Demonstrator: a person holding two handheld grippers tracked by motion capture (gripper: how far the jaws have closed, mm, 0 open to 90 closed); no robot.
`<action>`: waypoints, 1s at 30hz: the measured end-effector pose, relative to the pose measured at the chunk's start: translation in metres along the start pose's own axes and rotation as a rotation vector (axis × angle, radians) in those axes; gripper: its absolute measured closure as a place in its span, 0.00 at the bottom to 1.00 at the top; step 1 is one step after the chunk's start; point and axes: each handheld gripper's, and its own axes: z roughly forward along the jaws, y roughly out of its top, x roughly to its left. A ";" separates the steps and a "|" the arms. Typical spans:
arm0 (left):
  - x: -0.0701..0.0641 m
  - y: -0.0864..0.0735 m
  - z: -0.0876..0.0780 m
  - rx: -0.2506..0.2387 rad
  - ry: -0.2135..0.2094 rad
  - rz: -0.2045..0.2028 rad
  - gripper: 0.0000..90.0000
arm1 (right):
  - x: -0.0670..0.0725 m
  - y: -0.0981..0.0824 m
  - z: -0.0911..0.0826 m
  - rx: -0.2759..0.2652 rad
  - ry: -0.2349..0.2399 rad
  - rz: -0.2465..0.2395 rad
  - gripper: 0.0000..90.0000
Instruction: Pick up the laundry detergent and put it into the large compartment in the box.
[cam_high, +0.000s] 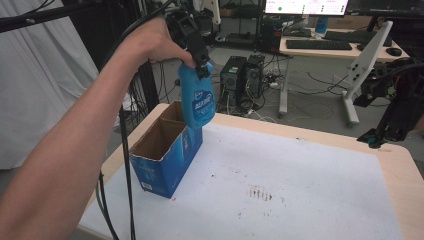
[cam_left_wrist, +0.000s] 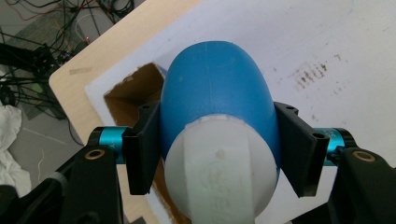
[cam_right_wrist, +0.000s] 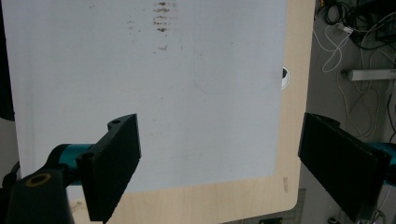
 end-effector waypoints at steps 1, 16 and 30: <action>0.003 -0.004 -0.002 0.005 0.001 0.002 0.42 | 0.000 0.001 0.000 -0.002 0.001 -0.002 0.14; 0.024 -0.047 -0.018 0.038 0.032 -0.014 0.42 | 0.001 0.010 0.003 0.000 0.002 -0.015 0.14; 0.028 -0.067 -0.007 0.072 0.028 0.023 0.42 | 0.006 0.011 -0.002 0.005 -0.008 -0.020 0.14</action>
